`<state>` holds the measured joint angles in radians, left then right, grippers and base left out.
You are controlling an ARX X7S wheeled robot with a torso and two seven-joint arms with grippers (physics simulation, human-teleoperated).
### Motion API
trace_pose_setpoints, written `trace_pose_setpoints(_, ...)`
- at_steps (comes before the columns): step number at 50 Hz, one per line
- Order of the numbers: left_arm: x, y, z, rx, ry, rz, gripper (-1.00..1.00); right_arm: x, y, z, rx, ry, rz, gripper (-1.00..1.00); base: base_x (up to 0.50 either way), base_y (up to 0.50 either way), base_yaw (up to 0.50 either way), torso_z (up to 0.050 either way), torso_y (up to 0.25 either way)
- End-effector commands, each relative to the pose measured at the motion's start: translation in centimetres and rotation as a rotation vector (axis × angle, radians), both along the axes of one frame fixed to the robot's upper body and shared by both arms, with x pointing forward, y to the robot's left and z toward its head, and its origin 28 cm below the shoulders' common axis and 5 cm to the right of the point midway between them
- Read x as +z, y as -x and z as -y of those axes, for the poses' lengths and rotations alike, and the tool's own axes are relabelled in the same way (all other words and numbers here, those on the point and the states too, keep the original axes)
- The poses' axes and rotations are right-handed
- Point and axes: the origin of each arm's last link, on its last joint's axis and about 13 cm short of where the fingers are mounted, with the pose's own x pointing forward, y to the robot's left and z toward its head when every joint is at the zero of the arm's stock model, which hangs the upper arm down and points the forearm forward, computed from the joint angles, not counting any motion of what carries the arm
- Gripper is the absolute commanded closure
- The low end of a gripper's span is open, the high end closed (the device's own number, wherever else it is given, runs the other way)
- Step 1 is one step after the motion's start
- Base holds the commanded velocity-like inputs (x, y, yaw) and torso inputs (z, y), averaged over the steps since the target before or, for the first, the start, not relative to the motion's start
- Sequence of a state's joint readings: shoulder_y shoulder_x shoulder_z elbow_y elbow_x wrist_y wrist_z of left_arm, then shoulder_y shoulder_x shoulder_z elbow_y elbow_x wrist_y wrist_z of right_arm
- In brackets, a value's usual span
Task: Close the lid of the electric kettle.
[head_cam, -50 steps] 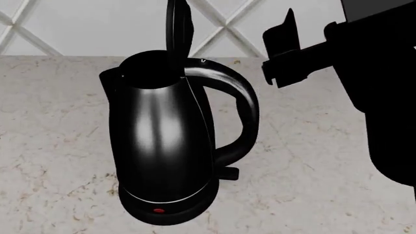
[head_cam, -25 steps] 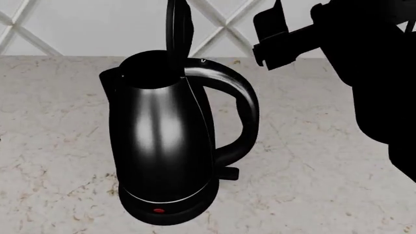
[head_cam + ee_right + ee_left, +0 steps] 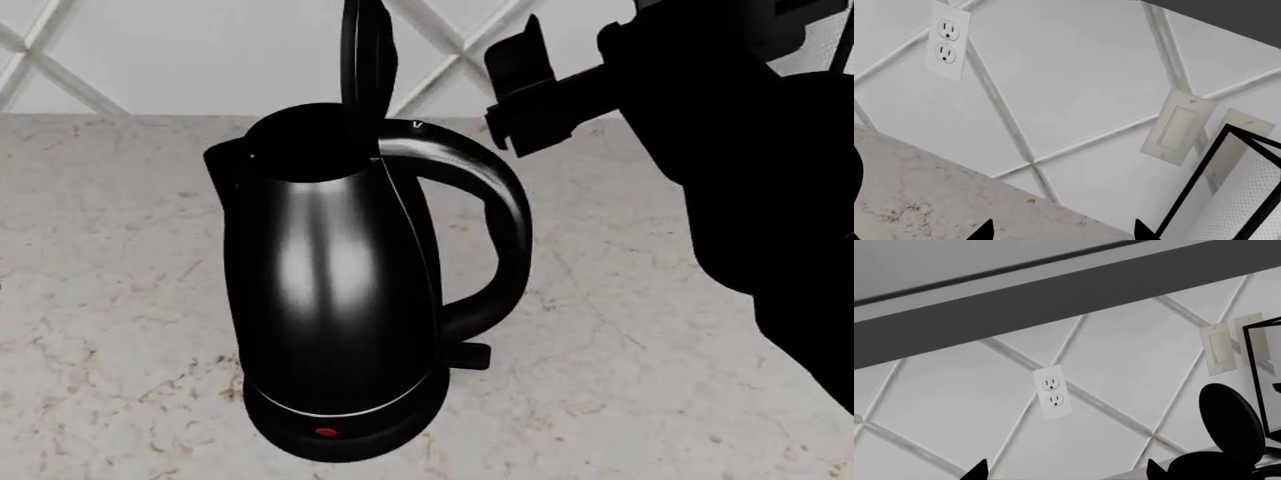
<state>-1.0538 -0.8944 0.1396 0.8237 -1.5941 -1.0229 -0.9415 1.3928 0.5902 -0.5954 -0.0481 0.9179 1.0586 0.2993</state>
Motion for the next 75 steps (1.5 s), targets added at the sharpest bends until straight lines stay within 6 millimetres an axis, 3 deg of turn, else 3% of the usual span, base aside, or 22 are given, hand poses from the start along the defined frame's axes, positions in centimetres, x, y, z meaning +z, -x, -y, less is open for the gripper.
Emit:
trace_pose_setpoints(1, -0.2, -0.1, 0.0, 0.001, 0.002, -0.003, -1.00, -0.2, 0.1, -0.6, 0.036, 0.001, -0.010, -1.00, 0.00, 0.00, 0.00, 0.000, 0.000)
trace_pose_setpoints(36, -0.1, 0.1, -0.5, 0.015, 0.011, 0.003, -1.00, 1.4, 1.4, -2.1, 0.136, 0.045, 0.015, -1.00, 0.00, 0.00, 0.00, 0.000, 0.000)
trace_pose_setpoints(75, -0.9, 0.2, -0.8, 0.019, 0.016, -0.010, -1.00, 1.2, 1.7, -3.9, 0.223, 0.068, -0.010, -1.00, 0.00, 0.00, 0.00, 0.000, 0.000)
